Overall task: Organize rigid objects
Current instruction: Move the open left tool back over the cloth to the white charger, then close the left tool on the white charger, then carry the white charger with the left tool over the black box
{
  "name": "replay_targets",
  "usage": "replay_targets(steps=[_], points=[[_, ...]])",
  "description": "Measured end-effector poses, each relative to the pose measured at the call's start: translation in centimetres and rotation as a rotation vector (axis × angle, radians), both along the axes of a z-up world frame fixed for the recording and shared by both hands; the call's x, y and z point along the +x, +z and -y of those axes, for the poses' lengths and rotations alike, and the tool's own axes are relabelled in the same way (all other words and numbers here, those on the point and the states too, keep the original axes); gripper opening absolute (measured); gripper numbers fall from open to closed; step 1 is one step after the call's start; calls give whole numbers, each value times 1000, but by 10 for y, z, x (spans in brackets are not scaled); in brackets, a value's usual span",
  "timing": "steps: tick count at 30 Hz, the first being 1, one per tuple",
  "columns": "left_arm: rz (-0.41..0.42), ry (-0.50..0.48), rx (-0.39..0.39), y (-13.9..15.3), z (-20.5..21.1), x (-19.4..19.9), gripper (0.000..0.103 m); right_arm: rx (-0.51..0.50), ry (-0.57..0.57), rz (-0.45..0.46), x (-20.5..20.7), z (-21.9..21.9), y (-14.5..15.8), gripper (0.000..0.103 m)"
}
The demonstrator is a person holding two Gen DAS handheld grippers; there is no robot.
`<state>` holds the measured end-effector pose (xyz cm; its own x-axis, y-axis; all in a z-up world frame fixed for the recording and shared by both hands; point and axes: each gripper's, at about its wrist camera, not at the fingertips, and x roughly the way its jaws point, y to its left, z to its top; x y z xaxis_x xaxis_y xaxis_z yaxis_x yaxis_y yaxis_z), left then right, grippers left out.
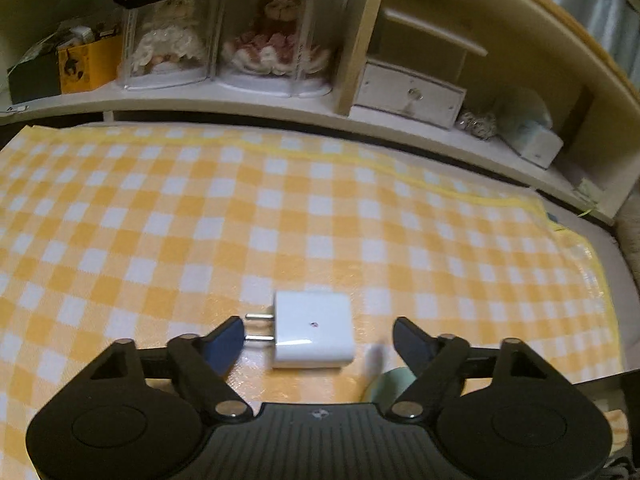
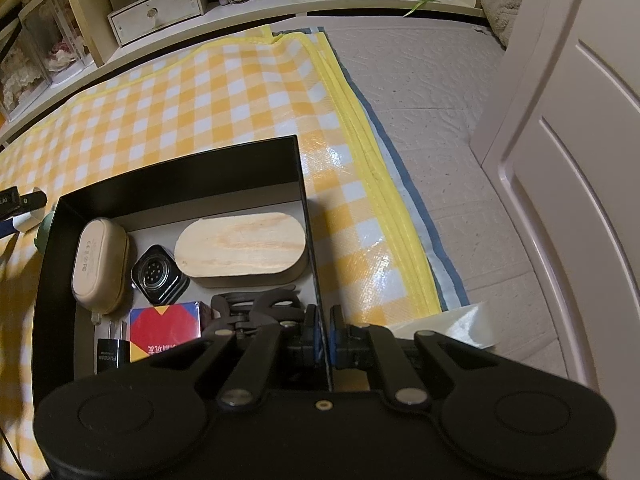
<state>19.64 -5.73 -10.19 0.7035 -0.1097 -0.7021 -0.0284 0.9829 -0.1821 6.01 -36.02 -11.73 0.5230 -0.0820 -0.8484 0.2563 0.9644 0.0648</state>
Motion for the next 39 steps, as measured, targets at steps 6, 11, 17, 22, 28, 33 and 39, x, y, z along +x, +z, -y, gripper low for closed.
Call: replay_targets(steps=[6,11,17,22,28,33,39], points=[[17,5,51,-3,0,2,59,0,0,0,0,0,0,6],[31,-38,54,-3,-4,2,59,3,0,1,0,0,0,6],[56,-105,36,7,-1,-5,59,3,1,1,0,0,0,6],[117,-182,20,30,13,-19,59,10,-1,4,1,0,0,6],[184,-296,9,56,34,-40,59,18,-3,8,2,2,-2,5],[206,-414,14,69,50,-58,59,24,-4,10,1,3,-2,5],[201,-645,66,73,71,-86,59,26,-5,11,2,4,-2,5]])
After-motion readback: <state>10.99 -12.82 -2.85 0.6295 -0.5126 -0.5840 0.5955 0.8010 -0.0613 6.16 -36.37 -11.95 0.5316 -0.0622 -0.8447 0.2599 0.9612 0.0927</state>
